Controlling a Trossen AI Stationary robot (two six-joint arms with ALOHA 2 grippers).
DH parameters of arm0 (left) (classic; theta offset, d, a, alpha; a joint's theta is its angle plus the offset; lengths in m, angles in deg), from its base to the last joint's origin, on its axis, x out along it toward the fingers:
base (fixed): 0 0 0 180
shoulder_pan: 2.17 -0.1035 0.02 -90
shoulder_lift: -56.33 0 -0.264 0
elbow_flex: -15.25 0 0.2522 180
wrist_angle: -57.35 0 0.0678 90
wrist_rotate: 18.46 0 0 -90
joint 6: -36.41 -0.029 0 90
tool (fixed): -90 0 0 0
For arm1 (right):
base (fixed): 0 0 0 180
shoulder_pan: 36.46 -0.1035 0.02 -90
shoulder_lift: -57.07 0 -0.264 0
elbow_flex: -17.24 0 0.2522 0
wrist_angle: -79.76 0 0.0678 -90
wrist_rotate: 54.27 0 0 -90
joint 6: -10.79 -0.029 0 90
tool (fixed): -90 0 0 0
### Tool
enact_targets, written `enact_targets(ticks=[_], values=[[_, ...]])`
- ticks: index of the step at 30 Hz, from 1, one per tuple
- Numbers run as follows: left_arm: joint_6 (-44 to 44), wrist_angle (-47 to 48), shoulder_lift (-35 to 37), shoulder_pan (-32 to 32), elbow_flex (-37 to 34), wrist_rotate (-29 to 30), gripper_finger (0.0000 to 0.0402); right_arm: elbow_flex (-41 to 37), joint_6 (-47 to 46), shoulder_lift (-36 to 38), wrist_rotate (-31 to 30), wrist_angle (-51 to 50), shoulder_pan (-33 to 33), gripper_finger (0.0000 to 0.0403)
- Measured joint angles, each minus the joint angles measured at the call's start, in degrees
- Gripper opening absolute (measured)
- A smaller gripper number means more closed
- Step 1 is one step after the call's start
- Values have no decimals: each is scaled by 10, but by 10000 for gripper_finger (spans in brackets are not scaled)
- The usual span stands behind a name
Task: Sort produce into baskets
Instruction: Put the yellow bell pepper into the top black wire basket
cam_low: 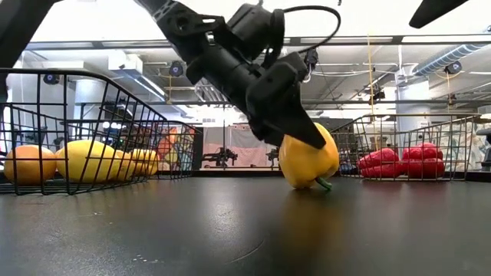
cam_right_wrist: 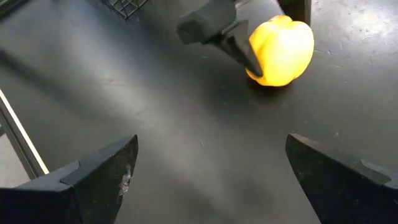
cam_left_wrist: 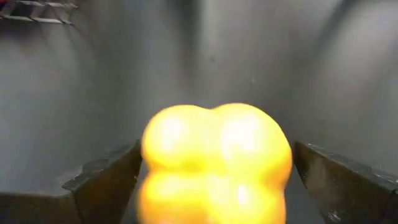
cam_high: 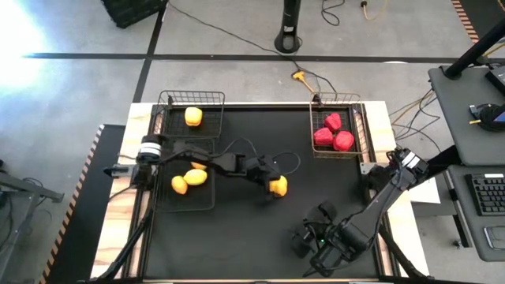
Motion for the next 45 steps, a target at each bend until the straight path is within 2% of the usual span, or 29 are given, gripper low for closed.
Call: enact_targets(ticks=[5, 11, 13, 17, 19, 22, 27, 30, 33, 37, 40, 45], values=[[0, 5, -13, 0, 10, -4, 388, 0, 10, 0, 0, -1, 0, 400], [-3, 18, -9, -1, 10, 8, 306, 1, 56, 4, 0, -3, 8, 400], [-10, 30, -6, -4, 10, 13, 299, 7, 85, 9, 0, -4, 17, 400], [-44, 112, 41, -8, 8, 75, 299, 19, 147, 26, -2, -3, 35, 400], [-71, 141, 89, -9, 7, 109, 299, 23, 182, 32, -3, -4, 45, 400], [-109, 176, 171, -25, 10, 194, 299, 24, 220, 40, -6, -4, 59, 400], [-91, 276, 285, -126, -12, 300, 299, 24, 256, 43, -6, -4, 73, 400], [-57, 298, 357, -208, -48, 349, 299, 24, 259, 42, -2, -5, 72, 400], [14, 302, 399, -302, -102, 408, 304, 23, 266, 37, 0, -4, 72, 400], [104, 294, 426, -414, -166, 413, 306, 21, 280, 37, -1, -6, 76, 400], [130, 290, 417, -467, -209, 410, 307, 21, 286, 37, 3, -6, 86, 400], [167, 265, 408, -503, -250, 389, 323, 22, 311, 37, 90, -6, 113, 400]])
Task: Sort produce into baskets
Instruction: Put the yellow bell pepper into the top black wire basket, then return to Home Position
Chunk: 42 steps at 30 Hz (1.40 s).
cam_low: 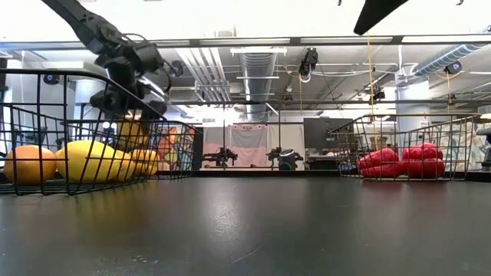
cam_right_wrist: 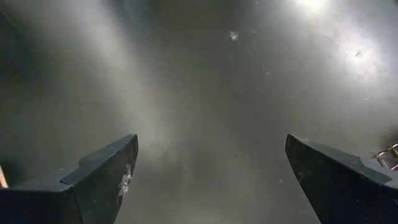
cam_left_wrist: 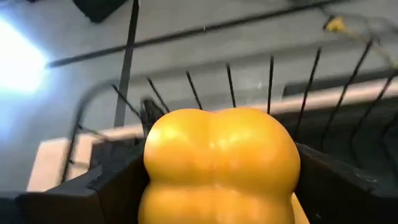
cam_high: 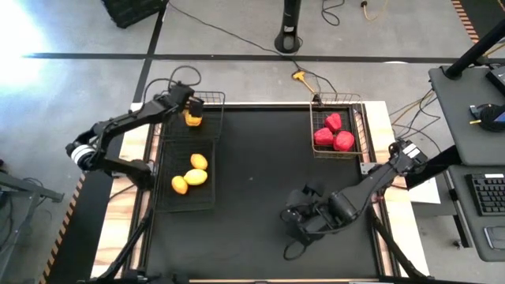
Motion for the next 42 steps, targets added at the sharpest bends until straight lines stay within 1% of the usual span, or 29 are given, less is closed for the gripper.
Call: enact_targets(ticks=[4, 10, 14, 17, 19, 22, 23, 24, 26, 28, 29, 30, 32, 34, 35, 38, 39, 42], values=[[0, -4, 0, 1, -12, -7, 354, 0, 43, 0, 22, 5, 20, 400], [0, 16, 16, 0, -4, -8, 392, 4, 113, 4, 22, 8, 65, 400], [-14, 39, 48, 1, 10, -9, 397, 27, 168, 4, 22, 6, 91, 400], [-17, 51, 97, 10, 21, -18, 397, 56, 219, 4, 19, -4, 105, 400], [-23, 55, 138, 23, 23, -71, 397, 72, 255, 5, 9, -18, 111, 400], [-14, 30, 205, 62, 7, -178, 398, 77, 317, 8, 4, -21, 117, 396], [-5, 19, 226, 83, -5, -200, 398, 72, 335, 9, 5, -14, 120, 391], [4, 3, 248, 109, -20, -211, 398, 66, 350, 9, 8, -4, 123, 384], [26, -49, 290, 175, -64, -213, 398, 47, 379, 9, 23, 34, 129, 365], [41, -122, 326, 259, -119, -210, 398, 18, 419, 6, 44, 101, 135, 338], [49, -164, 338, 304, -146, -196, 398, 2, 445, 4, 61, 142, 137, 322], [56, -201, 345, 352, -172, -173, 398, -15, 471, 1, 85, 183, 140, 305], [61, -250, 346, 439, -210, -95, 398, -46, 522, -6, 132, 265, 145, 267], [57, -265, 337, 512, -227, -16, 398, -67, 564, -12, 161, 332, 149, 223], [46, -268, 331, 542, -231, 2, 398, -73, 582, -12, 165, 348, 150, 199], [8, -275, 321, 617, -235, 3, 398, -75, 611, -7, 169, 358, 158, 123], [-10, -276, 322, 637, -230, -6, 398, -79, 617, 0, 181, 354, 162, 98], [-77, -280, 340, 680, -201, -22, 398, -104, 629, 31, 259, 370, 177, 29]])
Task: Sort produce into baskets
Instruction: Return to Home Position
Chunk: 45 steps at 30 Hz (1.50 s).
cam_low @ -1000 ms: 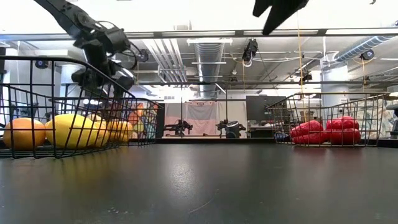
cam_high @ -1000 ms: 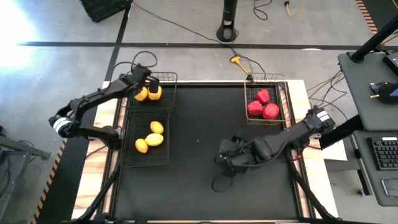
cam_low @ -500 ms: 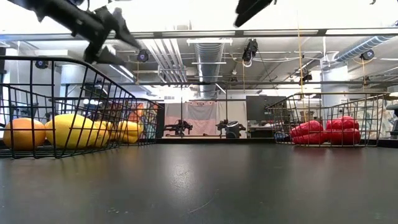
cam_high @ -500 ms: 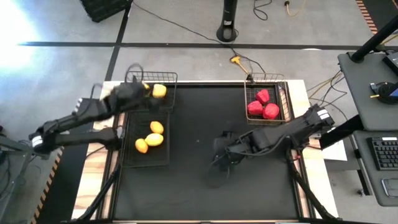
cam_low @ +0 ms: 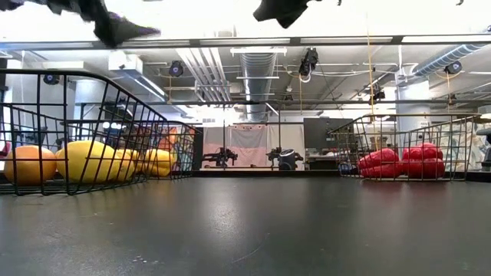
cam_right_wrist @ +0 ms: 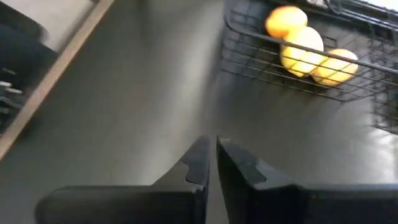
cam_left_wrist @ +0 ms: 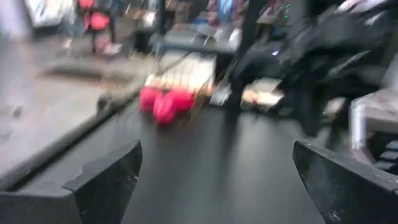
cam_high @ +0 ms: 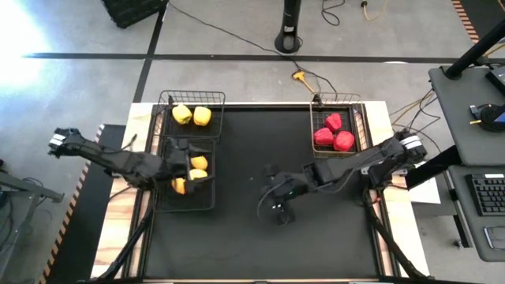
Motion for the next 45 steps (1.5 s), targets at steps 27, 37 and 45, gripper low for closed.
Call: enact_targets(ticks=[27, 37, 45], values=[[-46, -147, 50, -123, -76, -182, 398, -596, -129, 663, -4, 310, 43, 9], [-43, -139, 231, -190, -173, -243, 398, -726, -172, 878, -4, 315, 43, 9], [23, -133, 365, -228, -272, -269, 398, -792, -213, 886, -26, 307, 76, 9]])
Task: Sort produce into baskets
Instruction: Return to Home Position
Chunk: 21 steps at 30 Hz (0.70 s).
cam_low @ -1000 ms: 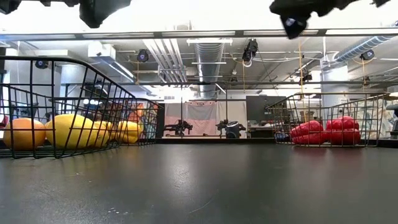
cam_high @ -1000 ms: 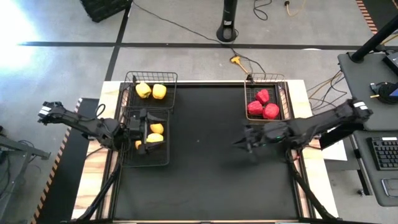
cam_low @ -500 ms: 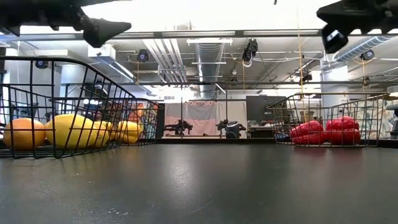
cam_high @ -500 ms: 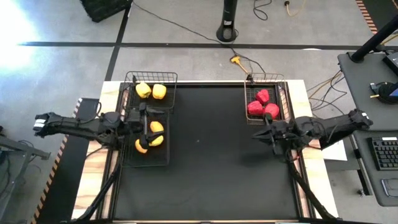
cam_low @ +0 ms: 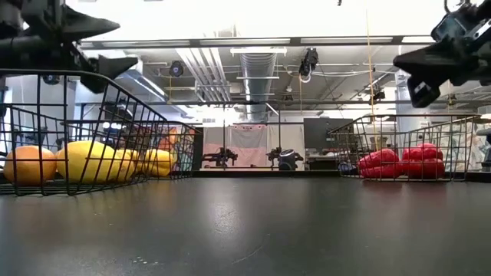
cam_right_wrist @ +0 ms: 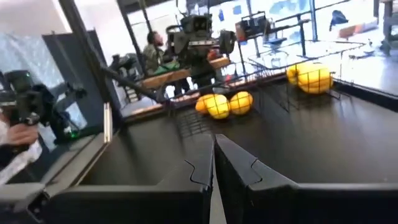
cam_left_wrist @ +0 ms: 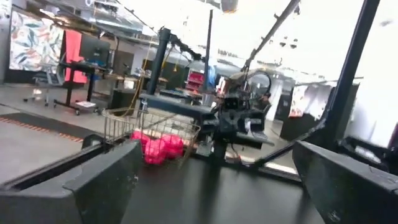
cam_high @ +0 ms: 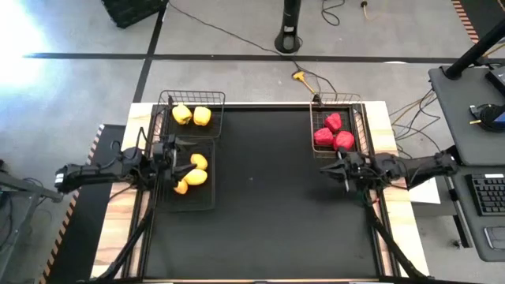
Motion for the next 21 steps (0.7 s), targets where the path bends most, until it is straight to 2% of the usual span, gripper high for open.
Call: enact_targets(ticks=[3, 6, 7, 9, 12, 21], values=[[9, 67, 48, 2, -1, 7, 398, 0, -4, -14, 13, -1, 1, 9], [42, 123, 53, 11, -4, 14, 398, 0, -3, -17, 37, 8, 1, 9], [49, 136, 50, 16, -4, 15, 398, 0, -3, -18, 29, 7, 1, 9], [54, 153, 50, 27, -4, 35, 398, 0, -33, -20, -24, -2, 2, 10], [22, 143, 54, 35, -4, 53, 398, 0, -75, -33, -77, 6, 2, 13], [-43, 152, 53, 35, -4, 51, 398, 0, -74, -42, -82, 8, 2, 13]])
